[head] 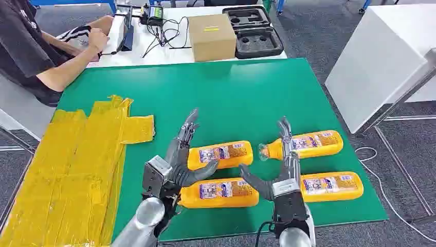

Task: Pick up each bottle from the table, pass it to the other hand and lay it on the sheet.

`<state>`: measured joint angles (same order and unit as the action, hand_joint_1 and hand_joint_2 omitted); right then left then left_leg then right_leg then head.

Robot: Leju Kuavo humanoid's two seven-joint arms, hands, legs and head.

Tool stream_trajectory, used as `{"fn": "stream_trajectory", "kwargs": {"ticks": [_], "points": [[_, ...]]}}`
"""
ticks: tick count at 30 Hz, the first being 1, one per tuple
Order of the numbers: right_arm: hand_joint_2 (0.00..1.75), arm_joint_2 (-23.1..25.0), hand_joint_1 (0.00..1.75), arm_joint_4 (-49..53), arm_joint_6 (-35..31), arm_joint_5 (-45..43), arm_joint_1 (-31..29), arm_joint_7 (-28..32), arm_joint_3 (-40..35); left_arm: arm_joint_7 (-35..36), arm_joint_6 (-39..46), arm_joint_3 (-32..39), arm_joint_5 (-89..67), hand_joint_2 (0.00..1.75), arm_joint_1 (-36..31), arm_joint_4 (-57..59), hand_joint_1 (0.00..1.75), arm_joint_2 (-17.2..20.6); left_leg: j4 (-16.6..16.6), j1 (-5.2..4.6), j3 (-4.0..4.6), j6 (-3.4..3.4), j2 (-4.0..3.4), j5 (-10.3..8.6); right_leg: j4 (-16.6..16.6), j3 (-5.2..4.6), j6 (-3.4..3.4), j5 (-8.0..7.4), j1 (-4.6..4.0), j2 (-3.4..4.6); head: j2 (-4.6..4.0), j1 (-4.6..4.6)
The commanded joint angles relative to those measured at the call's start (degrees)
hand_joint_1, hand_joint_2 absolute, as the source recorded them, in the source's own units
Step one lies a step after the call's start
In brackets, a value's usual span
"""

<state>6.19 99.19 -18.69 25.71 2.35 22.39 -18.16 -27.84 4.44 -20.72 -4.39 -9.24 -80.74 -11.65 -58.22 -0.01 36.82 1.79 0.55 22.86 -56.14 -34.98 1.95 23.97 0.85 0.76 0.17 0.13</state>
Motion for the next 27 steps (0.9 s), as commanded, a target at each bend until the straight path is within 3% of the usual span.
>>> {"fn": "stream_trajectory", "kwargs": {"ticks": [1, 10, 14, 16, 22, 27], "points": [[1.75, -5.2, 0.0, 2.8, 1.4, 20.2, -0.4, -6.5, 4.6, -0.5, 0.1, 2.4, -0.1, 1.75, -1.9, 4.8, 0.0, -0.2, 0.0, 0.0, -0.16, -0.05, 0.06, 0.03, 0.1, 0.18, -0.04, 0.04, -0.01, -0.14, 0.0, -0.02], [1.75, -4.7, 0.0, 2.6, 1.8, 20.2, -0.3, -6.2, 4.8, -0.6, 0.1, 2.5, -0.2, 1.75, -1.7, 4.7, 0.0, -0.4, 0.0, 0.02, -0.25, -0.1, 0.0, 0.08, 0.1, 0.26, -0.08, 0.07, -0.04, -0.1, 0.0, -0.04], [1.75, -11.0, 0.0, 3.5, 5.4, 34.0, 0.8, -11.1, 8.1, -1.0, -0.5, 4.6, 0.0, 1.75, -1.1, 4.7, 0.0, -0.6, 0.1, 0.03, -0.35, -0.09, 0.0, 0.11, 0.1, 0.38, -0.07, 0.08, -0.06, -0.12, 0.0, -0.02], [1.75, -13.9, 0.0, 3.9, 6.5, 36.6, 2.0, -11.4, 11.4, -1.1, -1.0, 5.3, 0.1, 1.75, -0.8, 4.9, 0.0, -0.5, 0.1, 0.03, -0.34, -0.07, 0.1, 0.1, 0.1, 0.4, -0.05, 0.1, -0.06, -0.22, 0.0, -0.02], [1.75, -18.8, 0.0, 1.3, 13.5, 35.1, 0.5, -8.6, 22.3, -2.1, -1.5, 6.9, 0.0, 1.75, 1.0, 4.7, 0.0, -0.1, 0.0, -0.07, -0.31, -0.04, -0.01, 0.12, 0.1, 0.37, -0.03, 0.07, 0.04, -0.08, 0.0, 0.0], [1.75, -26.3, 0.0, -2.7, 22.4, 31.1, 0.3, -6.0, 29.2, -2.8, -2.0, 6.9, 1.1, 1.75, 1.1, 5.4, 0.0, 0.7, 0.1, -0.16, -0.16, 0.05, 0.14, 0.07, 0.1, 0.26, -0.01, 0.04, 0.13, -0.19, 0.0, -0.02]]}}
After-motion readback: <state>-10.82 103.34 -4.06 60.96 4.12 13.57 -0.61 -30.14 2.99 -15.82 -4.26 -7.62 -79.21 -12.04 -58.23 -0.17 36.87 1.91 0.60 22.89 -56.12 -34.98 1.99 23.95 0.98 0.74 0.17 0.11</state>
